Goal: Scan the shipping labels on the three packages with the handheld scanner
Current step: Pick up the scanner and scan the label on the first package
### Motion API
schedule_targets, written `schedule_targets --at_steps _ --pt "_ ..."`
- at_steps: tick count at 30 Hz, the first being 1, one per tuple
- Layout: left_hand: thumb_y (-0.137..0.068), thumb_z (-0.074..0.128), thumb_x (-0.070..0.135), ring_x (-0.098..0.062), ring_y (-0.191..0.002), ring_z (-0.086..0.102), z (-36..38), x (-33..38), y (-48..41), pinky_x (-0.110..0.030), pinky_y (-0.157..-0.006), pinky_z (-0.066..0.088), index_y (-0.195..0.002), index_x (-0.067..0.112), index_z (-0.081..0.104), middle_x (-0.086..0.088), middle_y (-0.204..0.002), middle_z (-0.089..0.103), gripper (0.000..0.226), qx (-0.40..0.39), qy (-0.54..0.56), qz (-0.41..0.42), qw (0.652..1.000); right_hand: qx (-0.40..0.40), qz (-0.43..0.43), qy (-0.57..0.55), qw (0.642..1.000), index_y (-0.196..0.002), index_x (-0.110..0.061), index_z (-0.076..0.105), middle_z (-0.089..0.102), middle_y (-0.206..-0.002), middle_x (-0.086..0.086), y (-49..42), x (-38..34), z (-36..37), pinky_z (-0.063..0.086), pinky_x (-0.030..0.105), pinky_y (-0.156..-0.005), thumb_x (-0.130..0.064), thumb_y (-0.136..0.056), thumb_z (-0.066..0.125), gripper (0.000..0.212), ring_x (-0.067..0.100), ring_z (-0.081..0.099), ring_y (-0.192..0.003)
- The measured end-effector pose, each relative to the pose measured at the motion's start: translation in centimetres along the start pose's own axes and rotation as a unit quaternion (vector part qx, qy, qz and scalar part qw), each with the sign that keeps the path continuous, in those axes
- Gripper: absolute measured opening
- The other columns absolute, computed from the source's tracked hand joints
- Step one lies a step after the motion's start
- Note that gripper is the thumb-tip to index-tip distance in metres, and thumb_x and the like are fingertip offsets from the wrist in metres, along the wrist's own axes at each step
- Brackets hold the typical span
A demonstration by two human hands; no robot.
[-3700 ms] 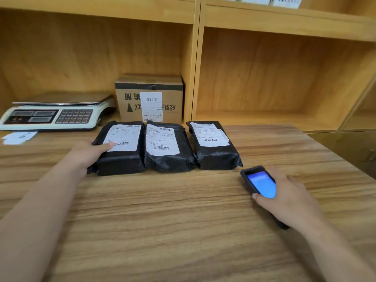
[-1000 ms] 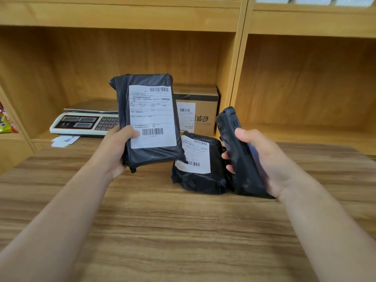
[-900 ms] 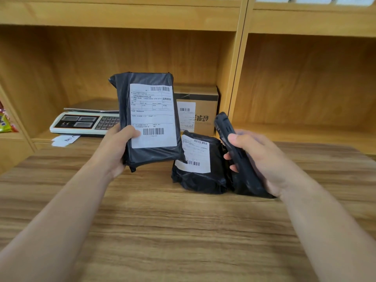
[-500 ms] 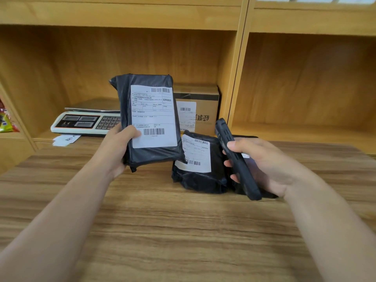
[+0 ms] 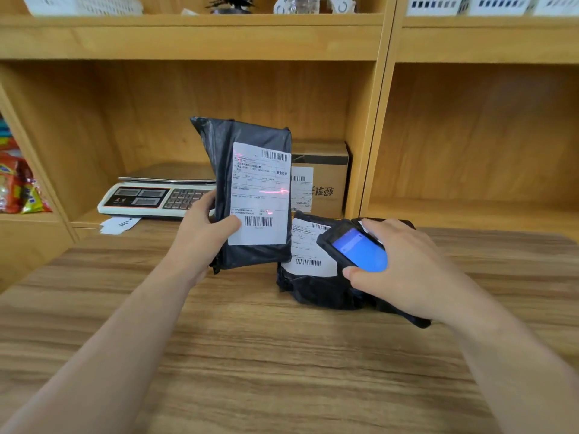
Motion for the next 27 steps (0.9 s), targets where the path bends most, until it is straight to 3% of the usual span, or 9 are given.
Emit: schedule_targets --at_steps 3,8,11,14,18,21,27 --pt "-0.092 0.061 0.000 -0.010 -0.091 0.078 -0.17 0.09 -0.07 -0.026 -0.071 0.059 -0.127 0.025 0.064 0.012 -0.105 0.079 0.043 0.005 -0.001 -0.010 1.000 -0.008 -0.002 0.004 1.000 -0.150 -0.025 0.036 0.045 -0.122 -0.011 -0.08 -0.09 -0.03 0.032 0.029 -0.081 -0.059 -0.076 0.064 0.086 0.010 0.039 -0.105" --pt "-0.082 0.065 0.008 -0.019 -0.099 0.077 -0.32 0.15 -0.04 -0.042 -0.087 0.061 -0.132 0.025 0.062 0.005 -0.114 0.078 0.053 0.001 0.001 -0.021 1.000 -0.045 -0.011 -0.007 0.999 -0.152 -0.030 0.033 0.041 -0.148 -0.012 0.17 0.01 0.06 0.034 0.027 -0.095 -0.066 -0.072 0.063 0.093 0.010 0.037 -0.134" --pt "-0.076 0.065 0.013 -0.020 -0.101 0.077 -0.36 0.22 0.01 -0.044 -0.092 0.059 -0.131 0.025 0.063 0.003 -0.116 0.078 0.056 -0.001 0.006 -0.022 1.000 -0.067 -0.019 -0.016 0.997 -0.147 -0.031 0.040 0.047 -0.138 -0.013 0.44 -0.34 -0.09 0.032 0.024 -0.087 -0.061 -0.075 0.065 0.083 0.007 0.042 -0.124" --pt "-0.081 0.067 0.010 -0.015 -0.096 0.078 -0.38 -0.03 -0.15 -0.040 -0.086 0.061 -0.134 0.023 0.061 0.006 -0.113 0.079 0.054 0.000 0.009 -0.023 1.000 -0.078 -0.029 -0.022 0.996 -0.144 -0.032 0.042 0.048 -0.128 -0.017 0.55 -0.45 -0.13 0.032 0.024 -0.085 -0.061 -0.075 0.065 0.079 0.003 0.040 -0.111" --pt "-0.091 0.064 0.002 -0.013 -0.092 0.079 -0.45 -0.26 -0.31 -0.029 -0.068 0.060 -0.135 0.022 0.059 0.007 -0.112 0.079 0.048 0.003 0.020 -0.032 0.999 -0.095 -0.035 -0.028 0.994 -0.150 -0.033 0.036 0.038 -0.125 -0.028 0.48 -0.23 -0.03 0.031 0.023 -0.092 -0.063 -0.073 0.064 0.087 -0.002 0.036 -0.121" --pt "-0.091 0.065 0.004 -0.018 -0.099 0.078 -0.49 -0.19 -0.26 -0.032 -0.072 0.059 -0.137 0.024 0.058 0.004 -0.117 0.077 0.051 0.004 0.023 -0.034 0.999 -0.096 -0.038 -0.031 0.994 -0.151 -0.033 0.036 0.038 -0.126 -0.028 0.51 -0.20 -0.08 0.031 0.023 -0.094 -0.063 -0.073 0.065 0.089 0.000 0.035 -0.129" --pt "-0.093 0.060 0.000 -0.014 -0.096 0.078 -0.62 0.16 -0.20 -0.027 -0.070 0.060 -0.134 0.021 0.059 0.002 -0.117 0.077 0.046 0.010 0.044 -0.031 0.999 -0.088 -0.037 -0.032 0.995 -0.149 -0.033 0.038 0.043 -0.130 -0.024 0.59 -0.27 -0.23 0.033 0.023 -0.091 -0.062 -0.073 0.066 0.086 -0.001 0.038 -0.118"
Point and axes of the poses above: each hand's wrist, its own y-axis away from the middle knuckle, its own z-axis out of the palm, x = y × z, the point moved 1 cm from there along -y, towards the middle knuckle
